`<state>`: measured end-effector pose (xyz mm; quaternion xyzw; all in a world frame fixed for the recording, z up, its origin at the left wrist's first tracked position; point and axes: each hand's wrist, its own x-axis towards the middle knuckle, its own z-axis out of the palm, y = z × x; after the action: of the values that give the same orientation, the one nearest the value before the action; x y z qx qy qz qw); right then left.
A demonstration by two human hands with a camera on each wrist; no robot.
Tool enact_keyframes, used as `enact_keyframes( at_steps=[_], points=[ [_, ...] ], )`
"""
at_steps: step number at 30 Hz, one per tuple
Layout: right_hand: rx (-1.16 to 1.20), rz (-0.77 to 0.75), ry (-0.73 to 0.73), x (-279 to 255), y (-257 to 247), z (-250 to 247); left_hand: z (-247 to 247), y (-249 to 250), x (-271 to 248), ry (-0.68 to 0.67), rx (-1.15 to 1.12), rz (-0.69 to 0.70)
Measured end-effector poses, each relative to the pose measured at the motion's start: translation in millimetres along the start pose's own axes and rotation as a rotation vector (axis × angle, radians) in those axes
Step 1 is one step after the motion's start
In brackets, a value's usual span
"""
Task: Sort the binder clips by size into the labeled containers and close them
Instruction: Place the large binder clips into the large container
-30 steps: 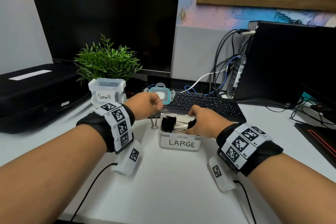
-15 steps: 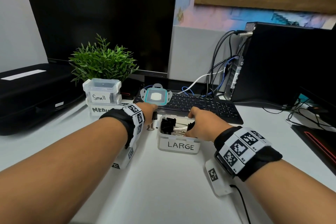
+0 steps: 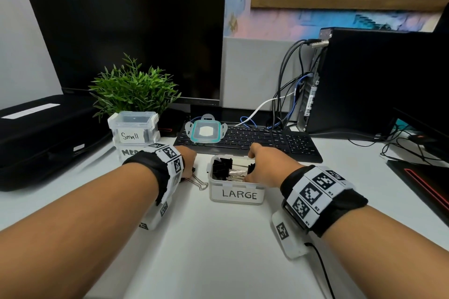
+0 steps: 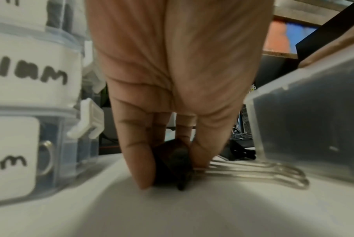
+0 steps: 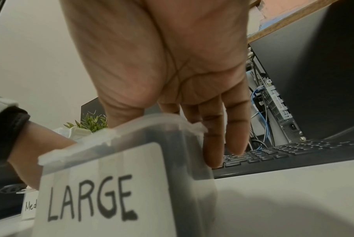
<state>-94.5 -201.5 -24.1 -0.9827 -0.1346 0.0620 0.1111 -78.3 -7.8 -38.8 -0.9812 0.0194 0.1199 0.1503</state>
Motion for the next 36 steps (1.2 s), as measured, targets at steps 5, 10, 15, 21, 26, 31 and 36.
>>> enact_keyframes(
  at_steps=[5,10,15,21,26,31,36],
  points=[
    [-0.012,-0.003,-0.004,-0.4,-0.5,0.0,-19.8,-12.7,-16.3,0.085,-0.193,-0.079],
    [-0.023,0.004,-0.004,0.3,-1.8,0.0,-55.8,-22.6,-31.8,0.31,-0.546,-0.096],
    [-0.032,0.01,0.001,-0.2,-2.1,-0.2,-82.3,-7.0,-52.9,0.235,-0.728,0.118],
    [-0.022,0.018,0.002,0.2,-2.0,0.1,-85.9,30.8,-70.4,0.151,-0.206,0.224],
    [-0.016,0.011,0.003,1.1,-0.1,0.3,-85.4,46.8,-67.0,0.192,-0.027,0.238],
    [-0.003,0.014,-0.003,3.3,1.7,1.0,-91.9,43.0,-65.1,0.243,-0.018,0.159],
    [0.001,0.008,0.0,3.8,2.9,0.5,-84.9,55.3,-68.8,0.137,-0.055,0.162]
  ],
)
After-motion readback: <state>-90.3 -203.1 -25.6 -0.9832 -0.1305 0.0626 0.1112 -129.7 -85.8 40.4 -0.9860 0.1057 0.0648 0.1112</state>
